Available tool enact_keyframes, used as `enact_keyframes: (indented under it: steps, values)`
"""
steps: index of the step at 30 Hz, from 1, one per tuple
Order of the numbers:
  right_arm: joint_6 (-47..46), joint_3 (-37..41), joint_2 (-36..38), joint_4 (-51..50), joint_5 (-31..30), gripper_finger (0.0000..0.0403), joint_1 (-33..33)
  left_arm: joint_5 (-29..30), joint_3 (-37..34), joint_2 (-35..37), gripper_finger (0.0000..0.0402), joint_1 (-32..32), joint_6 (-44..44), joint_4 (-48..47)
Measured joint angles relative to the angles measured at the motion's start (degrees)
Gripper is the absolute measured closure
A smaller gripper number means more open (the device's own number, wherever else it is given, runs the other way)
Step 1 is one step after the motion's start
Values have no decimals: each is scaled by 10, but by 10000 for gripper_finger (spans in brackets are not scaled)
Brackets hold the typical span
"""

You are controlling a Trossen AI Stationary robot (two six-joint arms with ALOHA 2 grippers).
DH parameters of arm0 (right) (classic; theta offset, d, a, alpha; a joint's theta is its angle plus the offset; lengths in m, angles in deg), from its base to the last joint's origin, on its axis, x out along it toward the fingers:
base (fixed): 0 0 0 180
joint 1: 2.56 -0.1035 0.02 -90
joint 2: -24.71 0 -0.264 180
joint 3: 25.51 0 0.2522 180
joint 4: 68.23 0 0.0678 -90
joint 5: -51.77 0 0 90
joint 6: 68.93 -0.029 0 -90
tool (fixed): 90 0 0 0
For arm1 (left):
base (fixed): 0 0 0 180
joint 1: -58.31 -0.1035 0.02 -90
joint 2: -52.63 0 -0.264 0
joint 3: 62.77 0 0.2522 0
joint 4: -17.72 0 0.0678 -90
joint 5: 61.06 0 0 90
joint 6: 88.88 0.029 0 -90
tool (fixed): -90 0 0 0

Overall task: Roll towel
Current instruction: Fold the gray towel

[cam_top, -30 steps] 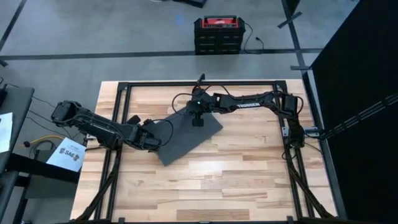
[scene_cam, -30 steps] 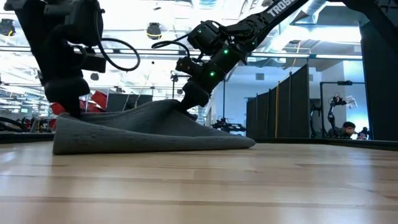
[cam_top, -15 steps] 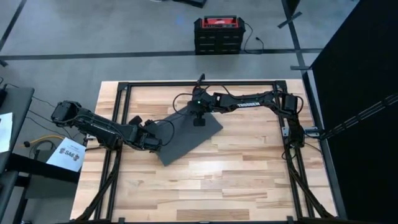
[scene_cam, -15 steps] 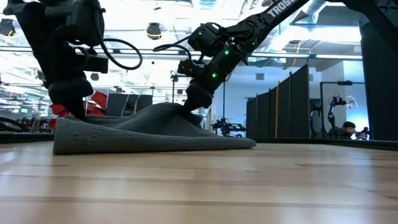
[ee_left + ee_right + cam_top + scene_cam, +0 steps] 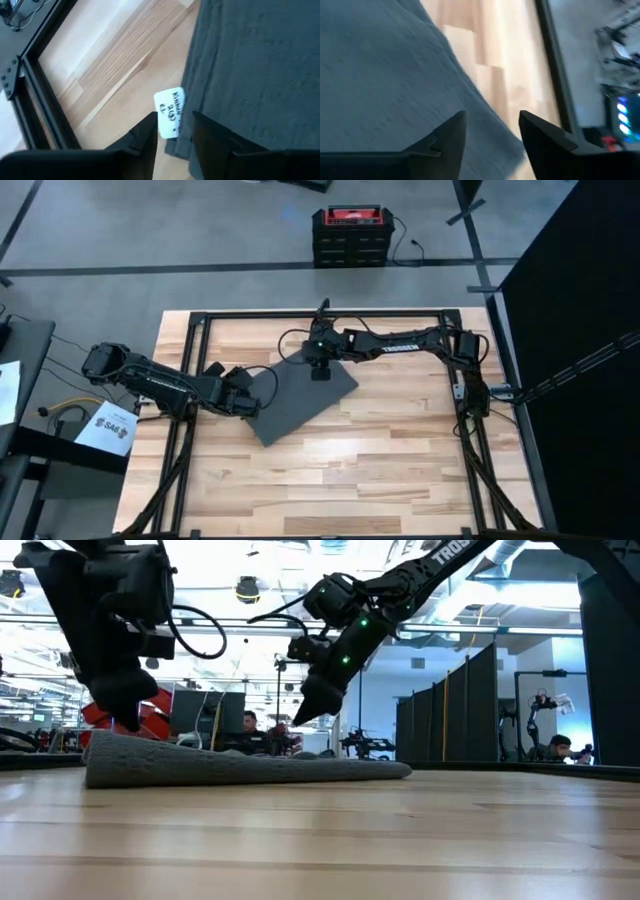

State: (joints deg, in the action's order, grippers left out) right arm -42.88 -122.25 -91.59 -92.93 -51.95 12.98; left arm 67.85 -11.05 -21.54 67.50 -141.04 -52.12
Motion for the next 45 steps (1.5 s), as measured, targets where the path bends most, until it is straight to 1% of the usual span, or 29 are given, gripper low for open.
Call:
enact_keyframes:
  steps: [3,5,7,9,10,13,14,15,19,21,23,26,34,38,42,45]
  values:
    - [-8,-1,10,-28,10,201,0,-1,0,0,287,3,-9,-12]
    - [-21,-1,12,-53,51,198,-2,-1,0,1,286,11,-11,-9]
    - [-41,9,12,-71,88,208,-5,2,0,2,287,20,-15,-6]
    - [-54,22,12,-75,94,238,-6,4,0,2,289,28,-19,-1]
    - [-57,27,12,-73,94,261,-3,4,0,2,289,32,-23,1]
    - [-79,29,12,-85,95,358,7,11,0,2,290,46,-46,18]
    - [-86,29,12,-94,102,380,10,13,0,2,290,52,-47,37]
    - [-95,30,11,-101,111,388,11,14,0,1,290,59,-36,66]
    - [-116,48,9,-107,119,401,9,10,-19,-1,291,81,74,238]
    - [-123,57,8,-106,119,402,12,-8,-44,-1,291,80,120,320]
    - [-126,68,8,-98,119,402,16,-18,-66,-1,291,79,138,363]
    - [-137,85,8,-91,108,403,25,-15,-91,-1,291,71,140,373]
    - [-142,94,8,-83,101,403,54,6,-150,-1,291,35,135,379]
    - [-137,94,8,-91,101,403,60,15,-187,0,291,8,124,413]
    - [-125,94,14,-102,84,403,47,19,-203,0,291,-12,118,440]
    - [-119,94,28,-100,84,403,22,18,-203,0,291,-20,110,443]
